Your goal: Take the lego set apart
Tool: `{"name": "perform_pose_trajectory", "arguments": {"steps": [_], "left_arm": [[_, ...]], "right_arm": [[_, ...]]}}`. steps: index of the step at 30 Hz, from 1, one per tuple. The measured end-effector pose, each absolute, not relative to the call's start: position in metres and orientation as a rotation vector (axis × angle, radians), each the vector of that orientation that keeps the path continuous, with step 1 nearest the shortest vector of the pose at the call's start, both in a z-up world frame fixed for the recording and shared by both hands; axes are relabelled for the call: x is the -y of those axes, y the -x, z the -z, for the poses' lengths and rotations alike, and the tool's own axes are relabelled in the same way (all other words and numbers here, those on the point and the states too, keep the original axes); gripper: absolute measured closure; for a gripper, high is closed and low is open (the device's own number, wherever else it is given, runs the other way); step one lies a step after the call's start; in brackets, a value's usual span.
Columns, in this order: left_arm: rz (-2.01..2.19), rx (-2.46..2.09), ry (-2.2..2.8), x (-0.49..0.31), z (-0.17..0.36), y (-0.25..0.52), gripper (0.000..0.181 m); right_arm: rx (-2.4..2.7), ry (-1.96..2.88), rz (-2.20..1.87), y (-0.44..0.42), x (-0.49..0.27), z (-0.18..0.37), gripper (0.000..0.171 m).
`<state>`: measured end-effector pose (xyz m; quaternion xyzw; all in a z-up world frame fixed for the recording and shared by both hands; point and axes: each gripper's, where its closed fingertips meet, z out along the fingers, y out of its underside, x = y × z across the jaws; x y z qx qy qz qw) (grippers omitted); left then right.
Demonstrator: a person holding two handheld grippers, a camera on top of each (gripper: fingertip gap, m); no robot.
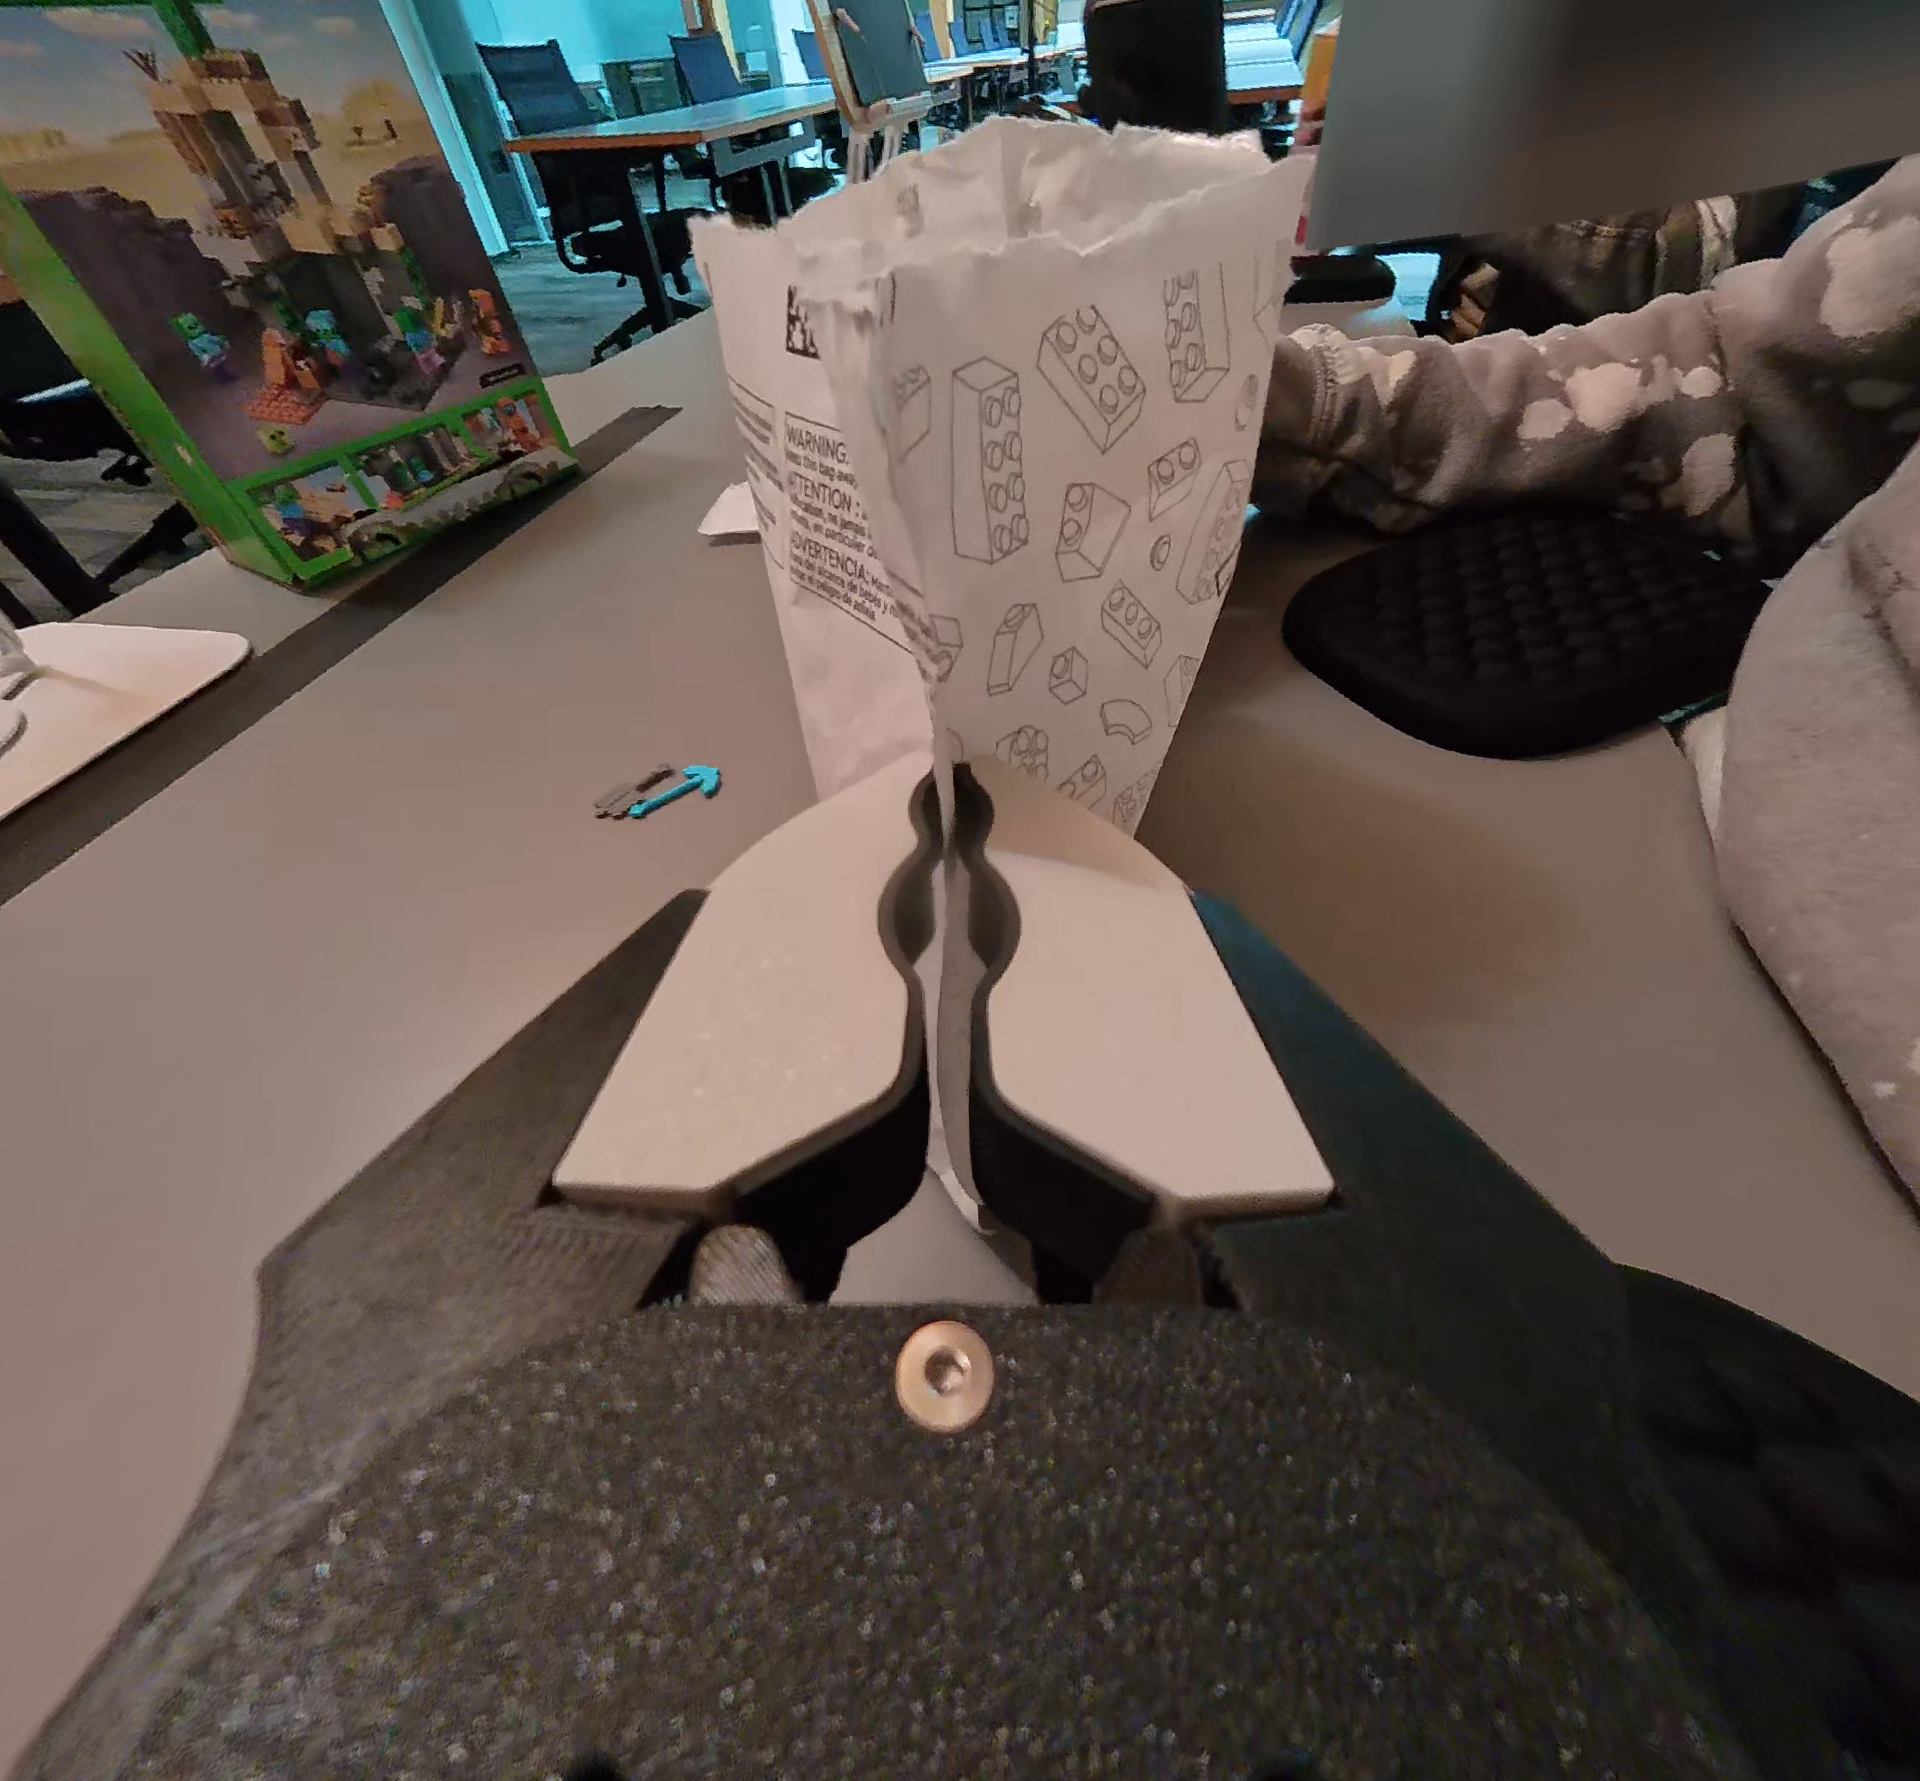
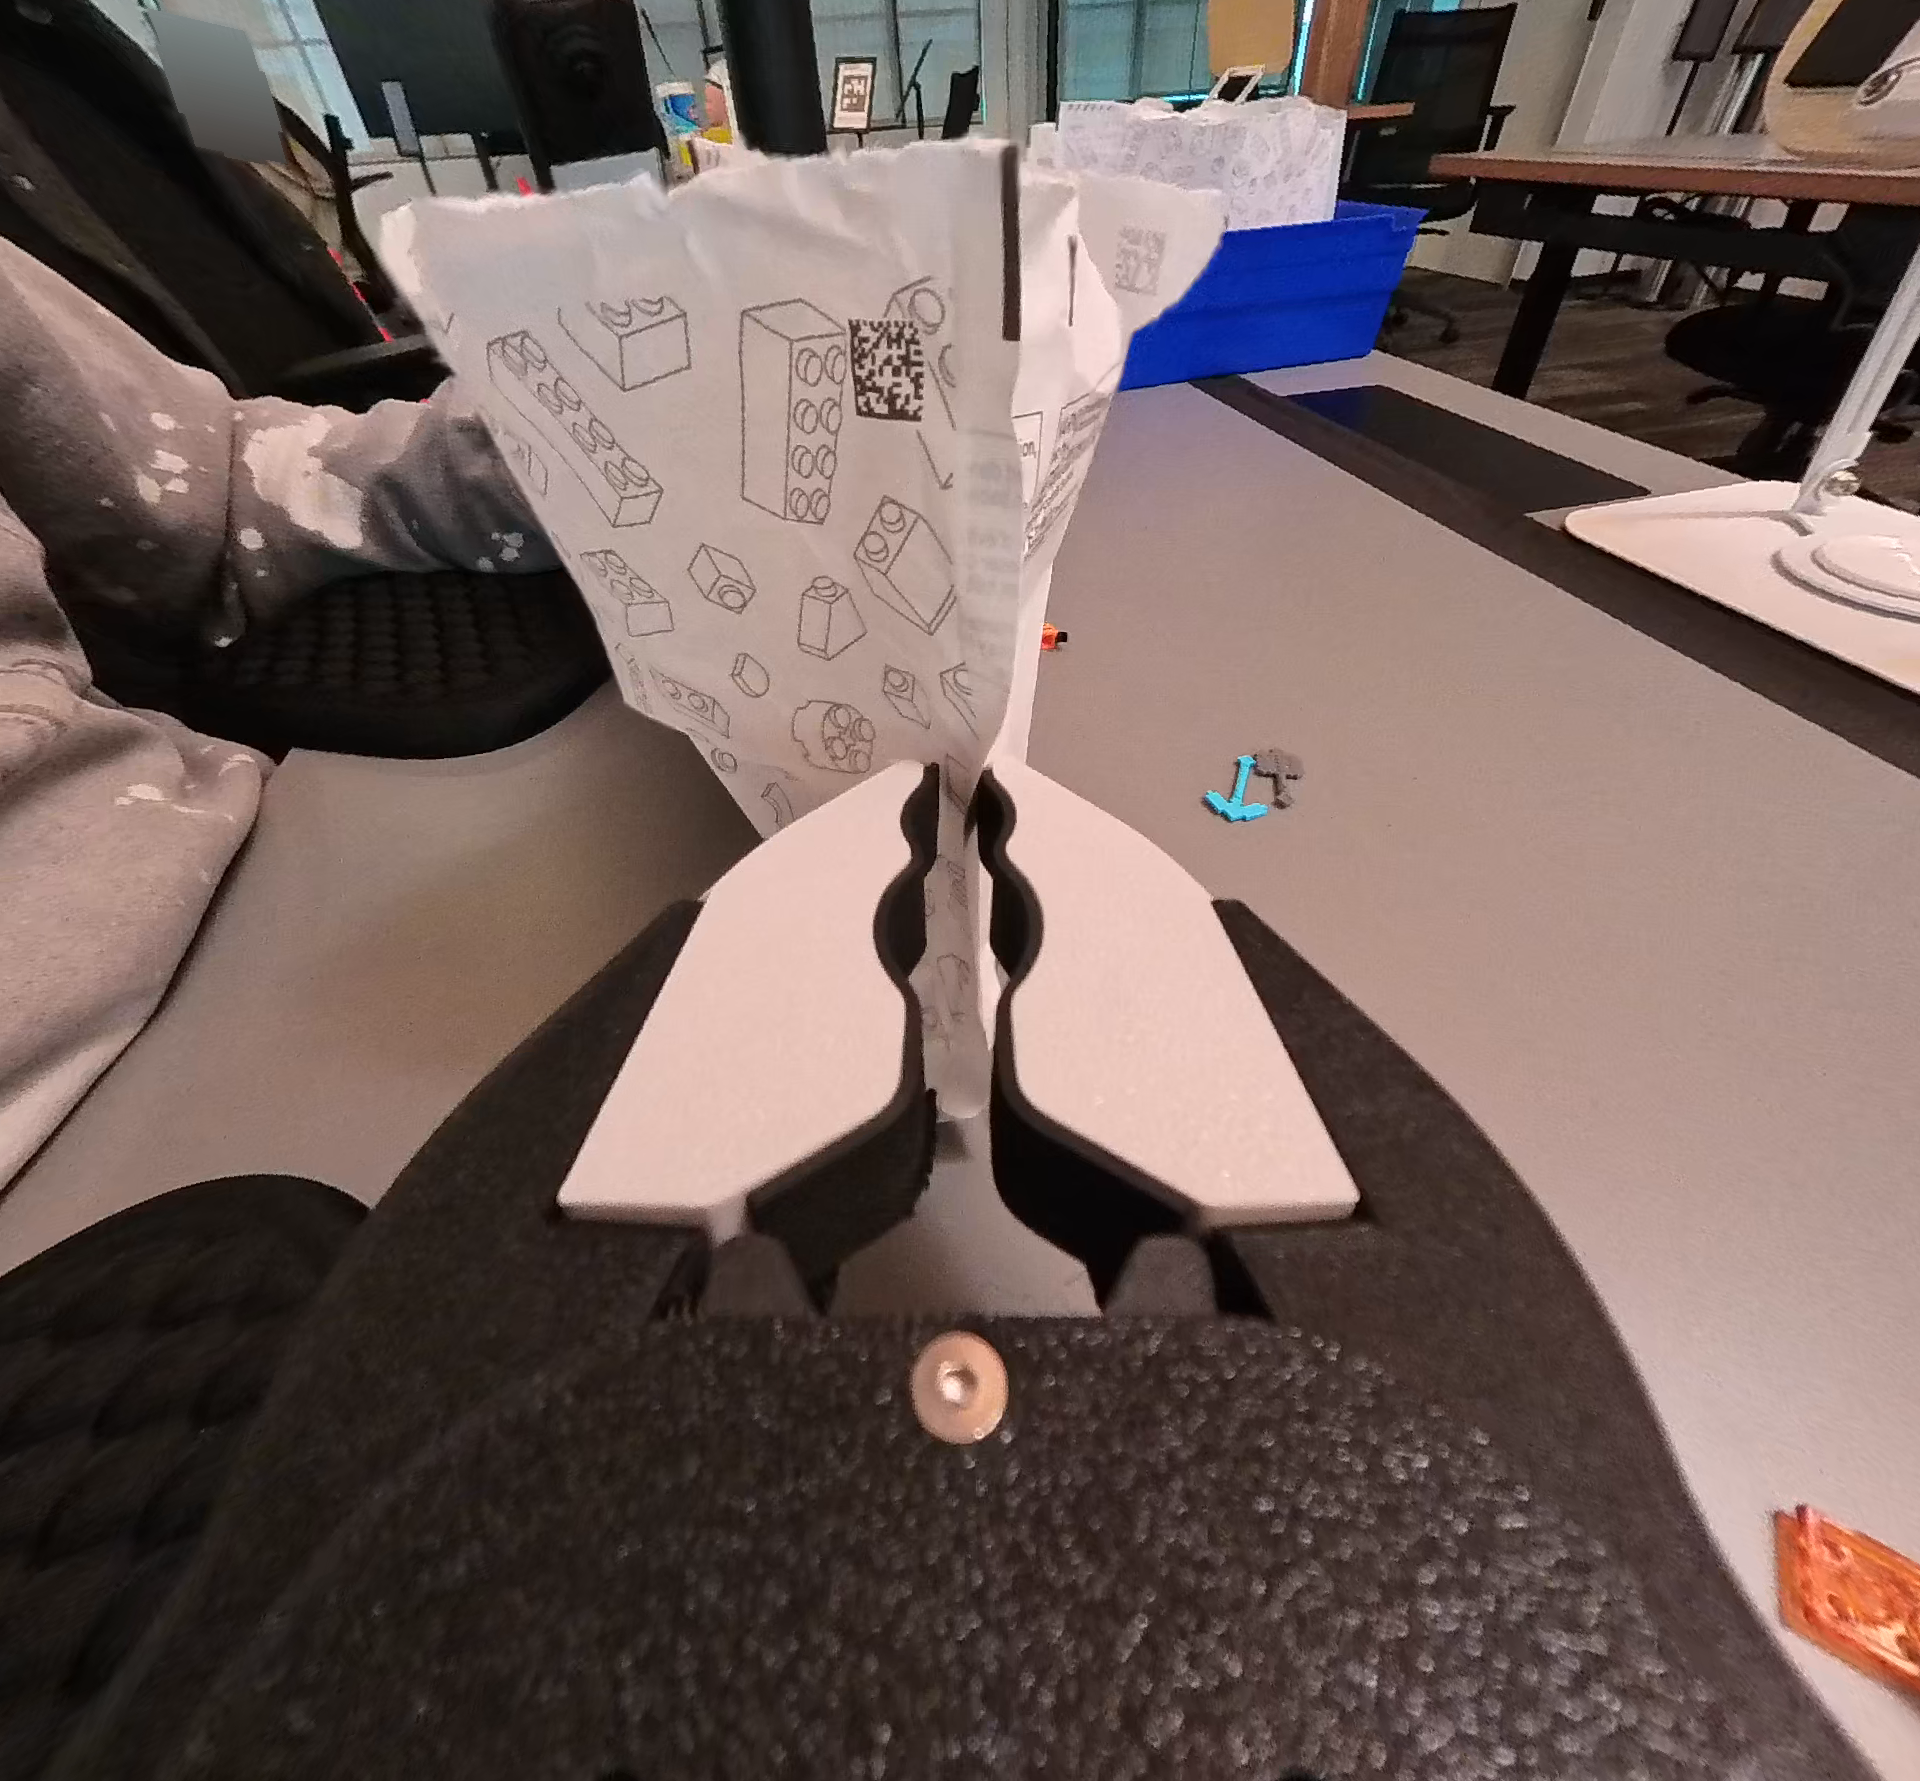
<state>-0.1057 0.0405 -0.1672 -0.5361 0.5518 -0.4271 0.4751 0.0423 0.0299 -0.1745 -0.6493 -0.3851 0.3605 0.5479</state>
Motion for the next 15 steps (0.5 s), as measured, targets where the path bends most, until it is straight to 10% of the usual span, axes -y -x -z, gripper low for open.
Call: {"name": "perform_pose_trajectory", "arguments": {"steps": [15], "left_arm": [[1.009,-1.295,1.328,-0.0503,0.1674,0.1063,0.179]], "right_arm": [[0.892,1.544,-0.851,-0.0430,-0.0320,0.1754,0.163]]}}
